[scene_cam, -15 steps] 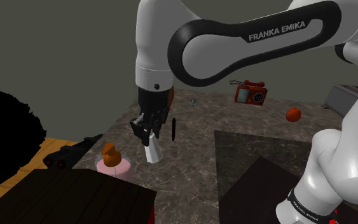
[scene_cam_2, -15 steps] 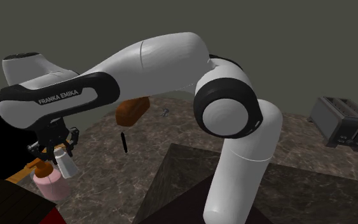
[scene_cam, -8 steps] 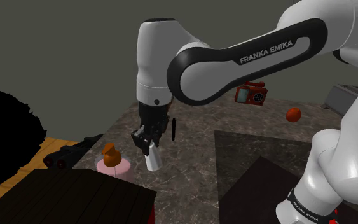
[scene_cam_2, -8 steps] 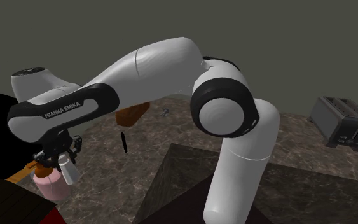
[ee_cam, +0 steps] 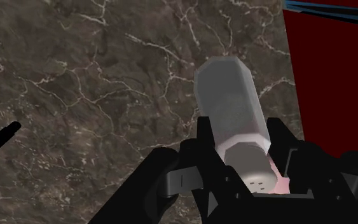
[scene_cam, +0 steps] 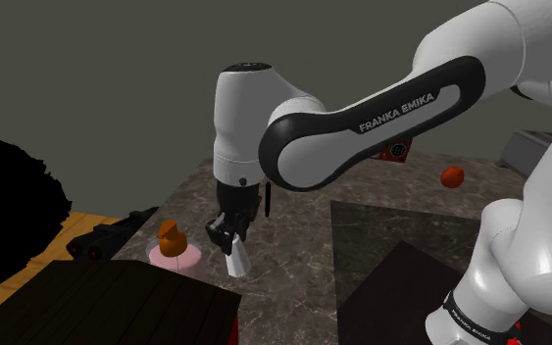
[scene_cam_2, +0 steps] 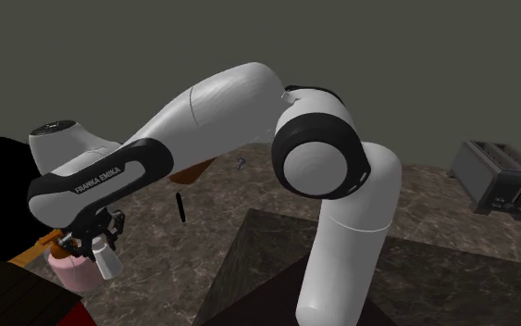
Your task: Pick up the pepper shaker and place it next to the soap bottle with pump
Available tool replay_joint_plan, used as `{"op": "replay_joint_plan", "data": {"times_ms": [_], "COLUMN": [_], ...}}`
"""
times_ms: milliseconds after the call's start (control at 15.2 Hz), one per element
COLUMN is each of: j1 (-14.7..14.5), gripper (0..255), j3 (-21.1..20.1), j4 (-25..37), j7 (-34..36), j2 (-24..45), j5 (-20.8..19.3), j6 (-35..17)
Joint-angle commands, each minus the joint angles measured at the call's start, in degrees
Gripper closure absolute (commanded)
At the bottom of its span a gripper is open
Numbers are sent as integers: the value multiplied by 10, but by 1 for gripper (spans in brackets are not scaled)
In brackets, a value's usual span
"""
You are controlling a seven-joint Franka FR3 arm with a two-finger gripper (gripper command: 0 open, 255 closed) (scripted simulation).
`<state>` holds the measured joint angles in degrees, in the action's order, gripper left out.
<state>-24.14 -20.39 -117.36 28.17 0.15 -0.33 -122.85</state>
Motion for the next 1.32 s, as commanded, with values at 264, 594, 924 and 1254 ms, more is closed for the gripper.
{"op": "replay_joint_plan", "data": {"times_ms": [264, 594, 924, 1254], "j1": [-1, -2, -4, -4], "gripper": [255, 255, 255, 255], "j3": [-1, -1, 1, 1], "j4": [-27, -47, -65, -65], "j7": [6, 13, 22, 22], "j2": [18, 37, 60, 60], "j5": [-8, -17, -30, -30], "j6": [-44, -81, -121, -121]}}
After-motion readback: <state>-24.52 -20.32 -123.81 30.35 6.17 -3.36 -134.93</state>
